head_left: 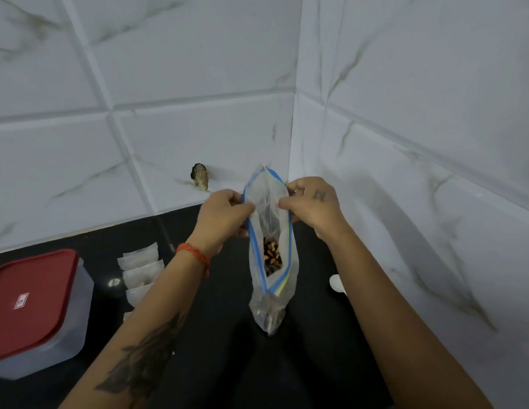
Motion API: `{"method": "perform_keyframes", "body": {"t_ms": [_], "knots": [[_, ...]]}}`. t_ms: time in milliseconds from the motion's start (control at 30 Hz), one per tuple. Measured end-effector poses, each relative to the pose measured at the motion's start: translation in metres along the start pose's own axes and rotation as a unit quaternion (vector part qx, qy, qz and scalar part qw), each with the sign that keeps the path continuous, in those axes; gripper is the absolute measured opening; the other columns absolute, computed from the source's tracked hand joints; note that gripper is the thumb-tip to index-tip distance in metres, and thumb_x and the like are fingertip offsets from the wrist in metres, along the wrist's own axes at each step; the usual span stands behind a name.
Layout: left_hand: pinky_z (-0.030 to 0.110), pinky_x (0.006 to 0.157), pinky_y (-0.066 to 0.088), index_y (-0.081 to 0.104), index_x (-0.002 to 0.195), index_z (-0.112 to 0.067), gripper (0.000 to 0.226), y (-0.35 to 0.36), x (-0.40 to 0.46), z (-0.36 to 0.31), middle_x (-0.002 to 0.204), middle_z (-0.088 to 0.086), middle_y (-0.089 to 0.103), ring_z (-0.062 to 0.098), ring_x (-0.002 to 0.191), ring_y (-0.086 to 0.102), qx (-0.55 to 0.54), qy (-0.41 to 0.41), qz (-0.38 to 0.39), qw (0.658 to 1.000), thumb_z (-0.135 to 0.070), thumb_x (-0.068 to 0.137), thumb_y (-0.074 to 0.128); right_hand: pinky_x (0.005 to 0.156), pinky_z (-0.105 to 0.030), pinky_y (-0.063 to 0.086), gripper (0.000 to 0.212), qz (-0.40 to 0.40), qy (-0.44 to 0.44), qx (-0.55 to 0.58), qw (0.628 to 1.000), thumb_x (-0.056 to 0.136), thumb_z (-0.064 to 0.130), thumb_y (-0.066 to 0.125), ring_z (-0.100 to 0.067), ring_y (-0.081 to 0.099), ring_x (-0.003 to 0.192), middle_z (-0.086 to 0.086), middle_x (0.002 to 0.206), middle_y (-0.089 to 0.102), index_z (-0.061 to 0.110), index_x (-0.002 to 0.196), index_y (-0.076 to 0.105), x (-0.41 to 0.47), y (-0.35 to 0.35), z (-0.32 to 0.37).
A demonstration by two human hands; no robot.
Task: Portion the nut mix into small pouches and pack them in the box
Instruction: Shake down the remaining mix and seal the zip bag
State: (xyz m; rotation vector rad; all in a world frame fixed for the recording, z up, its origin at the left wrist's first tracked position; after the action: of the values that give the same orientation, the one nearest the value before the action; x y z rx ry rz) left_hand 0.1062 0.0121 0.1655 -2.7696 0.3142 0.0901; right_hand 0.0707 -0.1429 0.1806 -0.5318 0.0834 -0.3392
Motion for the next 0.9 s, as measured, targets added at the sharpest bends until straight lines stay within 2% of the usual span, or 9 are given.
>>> {"method": "perform_keyframes", "body": {"t_ms": [100,167,267,400,467,533,667,800,900], "knots": [[0.024,0.054,0.053,0.058,0.089,-0.013,0.014,-0.004,-0.005,0.001,0.076,0.003,0.064,0.009,0.058,0.063,0.014,0.017,-0.024,0.999,-0.025,0.088,0.065,0.073,-0.036,0.059,0.014,-0.011,-0.002,0.065,0.998,0.082,0.022,0.071,-0.023,0.070,0.079,-0.011,0.092,0.072,0.011,0.087,0.065,-0.011,-0.005,0.001],[0.026,0.056,0.055,0.056,0.096,-0.016,0.020,-0.002,-0.017,0.002,0.080,0.004,0.068,0.011,0.062,0.066,0.057,-0.020,0.044,0.997,-0.032,0.088,0.064,0.065,-0.027,0.059,0.032,0.056,0.048,0.125,0.989,0.083,0.021,0.072,-0.020,0.069,0.085,-0.011,0.102,0.069,0.007,0.109,0.062,-0.022,-0.007,-0.007],[0.024,0.056,0.057,0.051,0.106,-0.018,0.025,0.007,-0.036,0.004,0.088,0.005,0.069,0.013,0.067,0.069,0.081,-0.063,0.141,0.985,-0.032,0.089,0.063,0.064,-0.028,0.059,0.059,0.131,0.087,0.118,0.980,0.079,0.009,0.075,-0.021,0.069,0.088,-0.013,0.106,0.067,0.004,0.132,0.049,-0.038,-0.006,-0.017],[0.030,0.066,0.060,0.050,0.122,-0.010,0.031,0.013,-0.044,-0.001,0.101,0.011,0.067,0.015,0.077,0.070,0.001,-0.047,0.175,0.983,-0.012,0.091,0.059,0.056,-0.022,0.057,0.046,0.125,0.062,0.176,0.975,0.078,-0.007,0.070,-0.018,0.070,0.073,-0.016,0.104,0.068,-0.004,0.121,0.056,-0.045,0.001,-0.010],[0.033,0.073,0.060,0.052,0.124,-0.010,0.035,0.013,-0.046,-0.004,0.110,0.014,0.066,0.017,0.087,0.069,-0.056,-0.045,0.189,0.979,-0.008,0.090,0.060,0.058,-0.022,0.057,0.023,0.093,0.036,0.204,0.974,0.079,-0.007,0.068,-0.015,0.071,0.070,-0.012,0.096,0.071,0.003,0.100,0.064,-0.046,0.000,-0.007],[0.031,0.073,0.058,0.054,0.122,-0.014,0.037,0.014,-0.050,-0.007,0.112,0.011,0.066,0.017,0.094,0.067,-0.060,-0.036,0.198,0.978,-0.011,0.087,0.064,0.060,-0.020,0.057,0.017,0.090,0.022,0.230,0.969,0.083,-0.005,0.065,-0.012,0.071,0.070,-0.004,0.085,0.072,0.012,0.087,0.066,-0.050,0.001,-0.007],[0.018,0.057,0.055,0.051,0.118,-0.015,0.039,0.018,-0.052,0.001,0.094,0.001,0.064,0.009,0.081,0.066,0.000,-0.006,0.147,0.989,-0.005,0.084,0.067,0.073,-0.023,0.058,0.025,0.128,0.017,0.247,0.960,0.088,-0.006,0.057,-0.014,0.070,0.083,-0.005,0.090,0.071,0.007,0.108,0.063,-0.060,0.006,-0.011],[0.025,0.061,0.058,0.058,0.118,0.001,0.032,0.007,-0.047,0.014,0.086,0.005,0.067,0.013,0.073,0.067,-0.102,-0.017,0.064,0.993,0.005,0.086,0.060,0.084,-0.028,0.055,0.051,0.066,0.036,0.200,0.977,0.081,-0.009,0.057,-0.014,0.064,0.099,-0.003,0.106,0.067,0.009,0.129,0.056,-0.062,-0.001,-0.042],[0.021,0.057,0.057,0.060,0.109,0.002,0.022,-0.001,-0.044,0.022,0.078,0.003,0.069,0.009,0.062,0.068,-0.162,-0.027,0.028,0.986,0.006,0.088,0.056,0.079,-0.031,0.048,0.076,0.134,0.126,0.105,0.977,0.076,0.006,0.075,-0.019,0.055,0.112,-0.005,0.128,0.055,0.016,0.142,0.039,-0.073,0.018,-0.083]]}}
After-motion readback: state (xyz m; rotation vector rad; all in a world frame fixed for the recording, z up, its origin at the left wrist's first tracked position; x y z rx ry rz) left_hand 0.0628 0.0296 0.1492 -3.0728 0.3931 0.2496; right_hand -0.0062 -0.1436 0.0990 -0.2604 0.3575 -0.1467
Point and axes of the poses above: each hand's wrist, its own x-axis towards the middle knuckle, its own y-axis out of the palm, z = x × y, the point moved 3 cm from there along x, towards the middle knuckle
